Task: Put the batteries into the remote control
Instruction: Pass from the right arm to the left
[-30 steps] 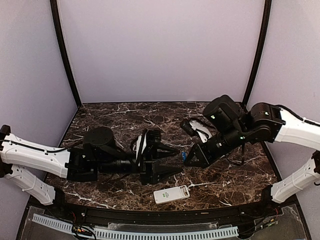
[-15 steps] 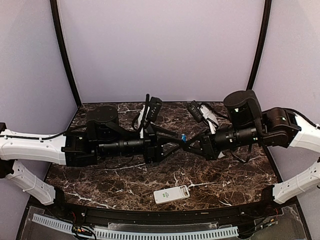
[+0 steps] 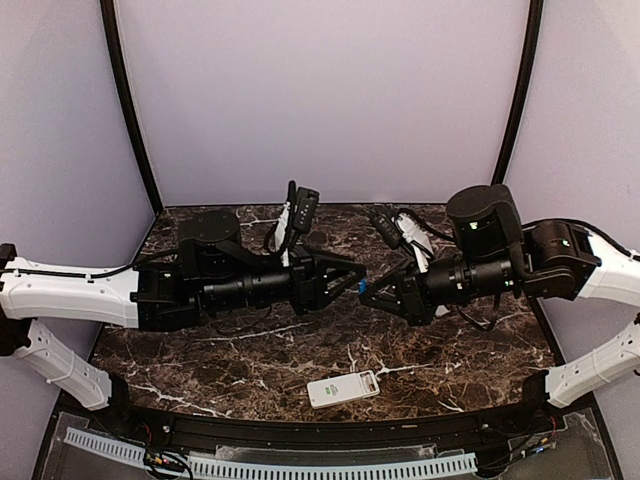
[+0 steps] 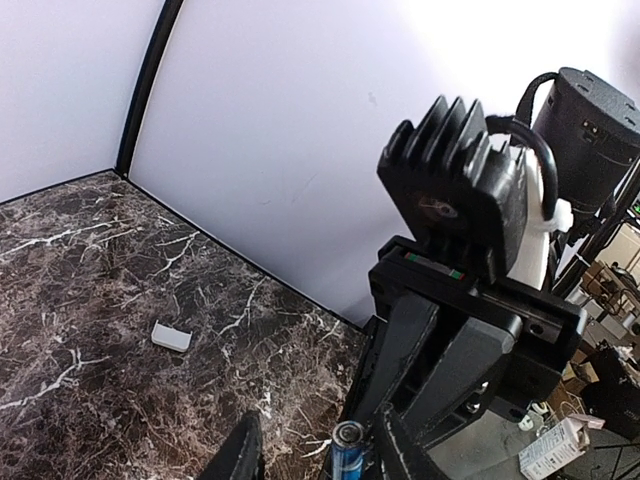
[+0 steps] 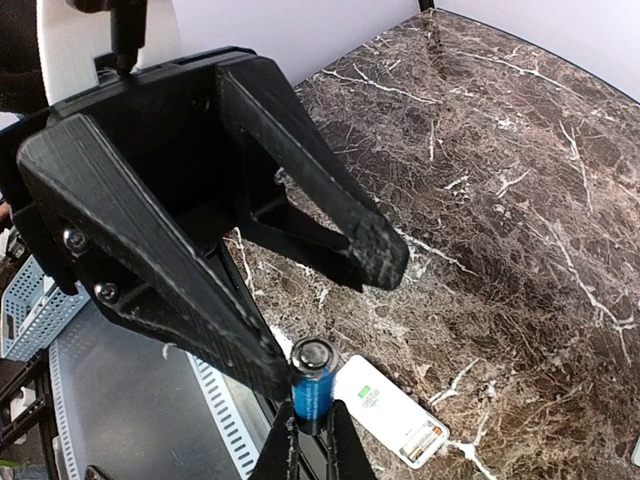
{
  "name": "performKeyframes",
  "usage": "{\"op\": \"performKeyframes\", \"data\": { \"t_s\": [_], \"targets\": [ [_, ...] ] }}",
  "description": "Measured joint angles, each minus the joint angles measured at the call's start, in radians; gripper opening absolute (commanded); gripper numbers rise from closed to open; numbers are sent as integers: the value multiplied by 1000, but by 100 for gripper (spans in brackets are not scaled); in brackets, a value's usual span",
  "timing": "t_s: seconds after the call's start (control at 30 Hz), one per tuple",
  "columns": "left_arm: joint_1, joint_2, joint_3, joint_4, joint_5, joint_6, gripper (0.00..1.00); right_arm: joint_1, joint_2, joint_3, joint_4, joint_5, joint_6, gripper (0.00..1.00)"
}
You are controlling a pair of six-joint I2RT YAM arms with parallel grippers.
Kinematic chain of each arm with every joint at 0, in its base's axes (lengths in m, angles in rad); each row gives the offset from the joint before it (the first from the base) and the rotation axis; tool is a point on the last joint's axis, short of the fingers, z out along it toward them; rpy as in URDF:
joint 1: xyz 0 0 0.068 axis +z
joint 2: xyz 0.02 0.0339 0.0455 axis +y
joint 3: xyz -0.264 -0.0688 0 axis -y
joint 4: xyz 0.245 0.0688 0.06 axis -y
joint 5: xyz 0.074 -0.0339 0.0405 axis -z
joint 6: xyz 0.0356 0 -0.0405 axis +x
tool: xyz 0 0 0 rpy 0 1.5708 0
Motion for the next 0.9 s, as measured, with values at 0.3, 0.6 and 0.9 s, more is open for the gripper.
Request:
{"op": "performKeyframes", "data": {
  "t_s": [0.3,0.6,0.9],
  "targets": [
    [0,19,0,3,45,-8,21,2,2,-2,10,6,-4,0],
    [3,21,-43,81,63,-17,0,3,19,-4,14,6,-11,0],
    [3,-12,-125,220,2,-26,0,13,-115,-191,225,74,27,35]
  ]
}}
